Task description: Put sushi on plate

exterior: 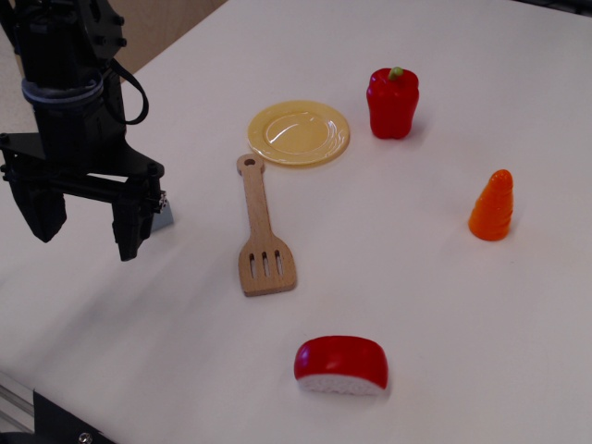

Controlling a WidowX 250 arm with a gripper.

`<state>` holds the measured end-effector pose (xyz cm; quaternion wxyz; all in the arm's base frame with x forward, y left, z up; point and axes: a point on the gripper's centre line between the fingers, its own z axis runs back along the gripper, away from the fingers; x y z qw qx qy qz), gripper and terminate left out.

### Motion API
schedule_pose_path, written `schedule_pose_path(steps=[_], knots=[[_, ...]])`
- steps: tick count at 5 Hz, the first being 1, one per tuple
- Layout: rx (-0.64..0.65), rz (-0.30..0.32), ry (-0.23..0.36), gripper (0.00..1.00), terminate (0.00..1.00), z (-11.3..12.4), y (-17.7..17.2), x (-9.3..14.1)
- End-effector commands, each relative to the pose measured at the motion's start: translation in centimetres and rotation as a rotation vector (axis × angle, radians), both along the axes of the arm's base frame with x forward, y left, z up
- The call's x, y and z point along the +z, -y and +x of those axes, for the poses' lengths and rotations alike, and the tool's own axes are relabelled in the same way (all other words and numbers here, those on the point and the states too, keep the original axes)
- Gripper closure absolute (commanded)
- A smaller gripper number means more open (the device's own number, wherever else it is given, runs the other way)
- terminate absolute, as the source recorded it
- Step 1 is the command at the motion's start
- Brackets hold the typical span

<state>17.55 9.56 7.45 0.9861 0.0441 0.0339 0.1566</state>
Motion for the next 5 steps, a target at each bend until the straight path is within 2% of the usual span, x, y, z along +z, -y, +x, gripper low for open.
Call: schedule_pose_path(steps=[1,2,3,5], knots=[[0.0,0.0,0.0,0.0,0.0,0.0,0.0,0.0],[-0.249,-0.02,-0.054,0.0,0.0,1.1,3.7,-0.4],[-0.5,-0.024,-0.053,0.0,0.0,1.6,7.4,0.1],[-1.001,-0.092,-0.056,0.0,0.0,2.0,14.6,-0.9]])
